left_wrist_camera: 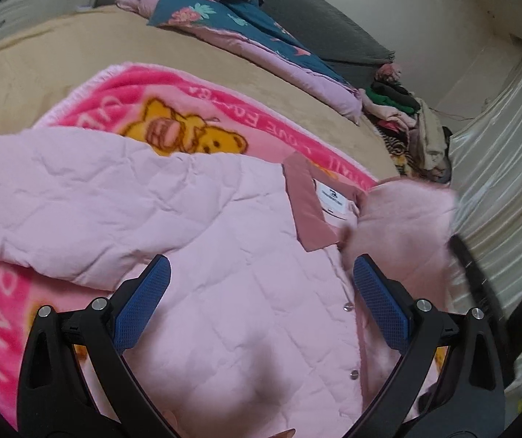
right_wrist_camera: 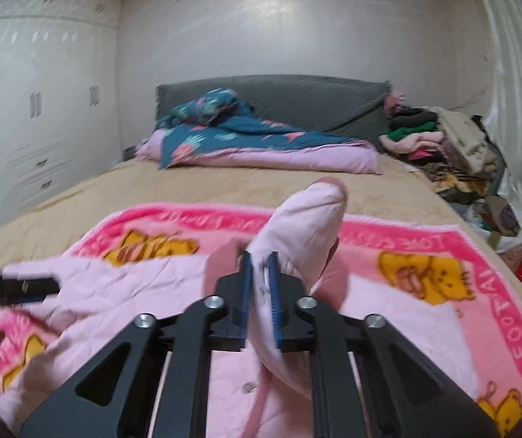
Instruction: Fold large clothes
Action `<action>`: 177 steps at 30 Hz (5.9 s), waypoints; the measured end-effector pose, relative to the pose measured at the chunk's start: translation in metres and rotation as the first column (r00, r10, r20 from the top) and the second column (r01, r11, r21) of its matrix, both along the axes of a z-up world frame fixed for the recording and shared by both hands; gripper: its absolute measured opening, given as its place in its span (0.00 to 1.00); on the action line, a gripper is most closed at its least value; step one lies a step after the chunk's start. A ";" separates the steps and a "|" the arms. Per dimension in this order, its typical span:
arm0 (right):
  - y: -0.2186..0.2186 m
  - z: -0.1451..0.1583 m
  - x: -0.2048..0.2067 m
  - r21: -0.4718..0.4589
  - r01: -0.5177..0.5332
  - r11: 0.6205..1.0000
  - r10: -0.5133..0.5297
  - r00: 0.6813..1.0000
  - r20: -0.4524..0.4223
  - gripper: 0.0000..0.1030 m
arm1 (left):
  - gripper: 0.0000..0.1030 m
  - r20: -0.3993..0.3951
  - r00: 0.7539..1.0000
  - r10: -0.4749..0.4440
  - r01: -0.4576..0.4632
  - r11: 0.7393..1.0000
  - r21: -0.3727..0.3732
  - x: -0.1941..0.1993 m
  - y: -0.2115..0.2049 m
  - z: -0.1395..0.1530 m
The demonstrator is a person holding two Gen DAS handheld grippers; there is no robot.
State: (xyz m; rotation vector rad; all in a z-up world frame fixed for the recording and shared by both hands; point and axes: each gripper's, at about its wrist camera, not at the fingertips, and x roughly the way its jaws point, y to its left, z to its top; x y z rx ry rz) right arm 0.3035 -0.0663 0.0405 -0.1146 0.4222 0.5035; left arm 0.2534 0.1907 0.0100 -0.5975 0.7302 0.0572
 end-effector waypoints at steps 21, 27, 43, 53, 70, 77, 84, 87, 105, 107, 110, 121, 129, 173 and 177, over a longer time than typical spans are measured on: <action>-0.036 -0.049 -0.048 0.038 -0.131 0.991 0.136 0.961 -0.239 0.37 | 0.91 -0.142 0.978 -0.155 0.110 0.954 -0.278 0.028 -0.037 -0.085; -0.099 -0.056 -0.044 0.023 0.042 0.999 -0.034 0.961 -0.275 0.45 | 0.75 -0.173 0.967 -0.186 0.170 0.980 -0.102 0.034 -0.067 -0.088; -0.166 -0.051 -0.018 0.024 0.246 0.969 -0.229 0.929 -0.290 0.55 | 0.07 0.070 0.985 -0.156 0.132 0.953 0.274 0.027 -0.062 -0.005; -0.153 -0.087 0.034 -0.101 0.319 0.942 -0.332 0.861 -0.385 0.58 | 0.12 -0.143 0.985 -0.091 0.123 0.965 0.233 0.039 -0.027 -0.074; -0.157 -0.089 0.012 -0.043 0.323 0.946 -0.312 0.860 -0.405 0.77 | 0.42 -0.162 0.985 -0.060 0.104 0.955 0.277 0.019 -0.027 -0.065; -0.121 -0.065 -0.016 0.008 0.250 0.968 -0.231 0.906 -0.356 0.91 | 0.79 -0.132 0.991 0.008 0.036 0.944 0.327 -0.001 -0.016 -0.045; -0.076 -0.046 -0.034 0.017 0.159 0.987 -0.145 0.937 -0.318 0.92 | 0.91 -0.107 0.992 0.073 -0.032 0.939 0.343 -0.017 0.006 -0.030; -0.060 -0.038 -0.040 0.020 0.132 0.991 -0.121 0.947 -0.297 0.93 | 0.91 -0.105 0.989 0.104 -0.063 0.941 0.331 -0.022 0.018 -0.027; 0.039 -0.006 -0.062 0.029 -0.049 0.998 0.054 0.971 -0.231 0.95 | 0.91 -0.067 0.956 0.287 -0.255 0.919 0.302 -0.052 0.089 -0.015; 0.049 -0.004 -0.063 0.033 -0.061 0.998 0.067 0.972 -0.225 0.95 | 0.91 -0.065 0.950 0.307 -0.274 0.913 0.301 -0.055 0.097 -0.014; 0.063 -0.001 -0.066 0.034 -0.083 0.996 0.089 0.972 -0.218 0.95 | 0.91 -0.062 0.940 0.334 -0.304 0.909 0.286 -0.061 0.108 -0.014; 0.119 0.002 -0.074 0.028 -0.182 0.983 0.184 0.960 -0.211 0.95 | 0.91 -0.070 0.903 0.424 -0.393 0.880 0.265 -0.074 0.141 -0.018; 0.155 -0.006 -0.077 0.011 -0.232 0.973 0.229 0.948 -0.221 0.96 | 0.91 -0.093 0.869 0.487 -0.454 0.856 0.246 -0.083 0.164 -0.028; 0.176 -0.061 -0.050 -0.016 -0.139 0.990 0.127 0.942 -0.310 0.96 | 0.50 -0.122 0.677 0.726 -0.735 0.676 -0.052 -0.134 0.295 -0.109; 0.157 -0.062 -0.049 -0.002 -0.103 0.995 0.097 0.942 -0.322 0.96 | 0.21 -0.061 0.699 0.712 -0.715 0.696 -0.061 -0.133 0.289 -0.089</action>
